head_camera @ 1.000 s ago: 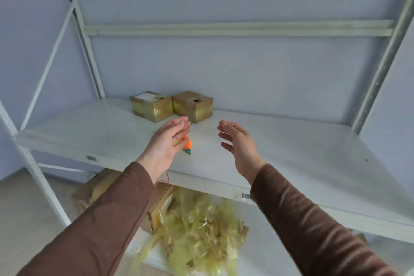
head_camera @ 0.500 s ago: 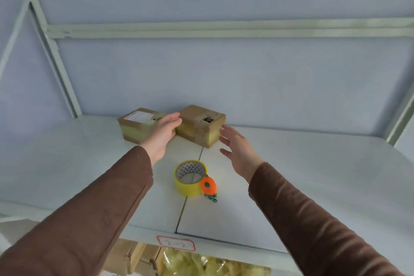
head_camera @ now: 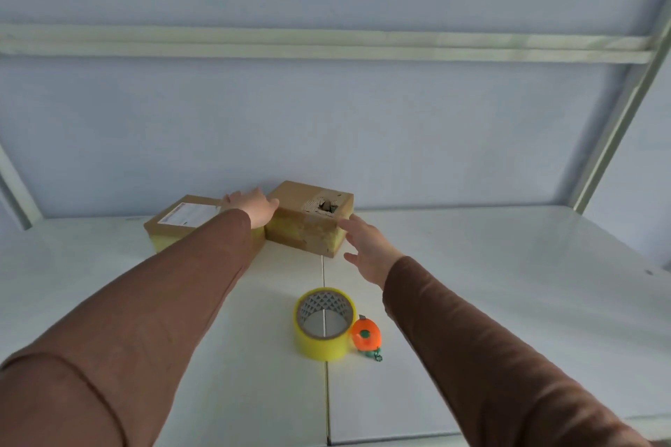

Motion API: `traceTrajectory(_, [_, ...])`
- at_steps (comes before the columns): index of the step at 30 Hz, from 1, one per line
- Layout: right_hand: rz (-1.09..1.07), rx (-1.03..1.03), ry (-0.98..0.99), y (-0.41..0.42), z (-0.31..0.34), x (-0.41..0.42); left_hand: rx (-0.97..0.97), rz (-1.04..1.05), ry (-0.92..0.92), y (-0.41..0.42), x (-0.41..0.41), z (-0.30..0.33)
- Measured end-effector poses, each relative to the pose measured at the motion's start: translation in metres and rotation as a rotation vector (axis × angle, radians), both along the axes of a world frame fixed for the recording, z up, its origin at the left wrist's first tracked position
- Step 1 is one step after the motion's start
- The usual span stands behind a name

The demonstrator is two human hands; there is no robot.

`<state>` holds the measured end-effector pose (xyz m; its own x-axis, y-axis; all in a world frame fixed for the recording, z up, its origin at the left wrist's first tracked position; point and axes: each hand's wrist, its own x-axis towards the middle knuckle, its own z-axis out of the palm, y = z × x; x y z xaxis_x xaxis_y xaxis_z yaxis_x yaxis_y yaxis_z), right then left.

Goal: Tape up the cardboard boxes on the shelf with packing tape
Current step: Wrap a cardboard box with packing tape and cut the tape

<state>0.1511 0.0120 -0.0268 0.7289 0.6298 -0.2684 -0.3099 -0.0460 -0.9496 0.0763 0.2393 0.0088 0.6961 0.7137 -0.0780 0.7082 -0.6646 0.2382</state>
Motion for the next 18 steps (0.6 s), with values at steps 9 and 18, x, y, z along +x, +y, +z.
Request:
traceTrajectory(9, [-0.220, -0.012, -0.109, -0.041, 0.000, 0.023, -0.215, -0.096, -0.474, -0.048, 0.017, -0.004])
traceTrajectory(18, [-0.399, -0.004, -0.171, -0.151, -0.020, 0.041, -0.617, -0.147, -0.719, -0.159, 0.003, -0.037])
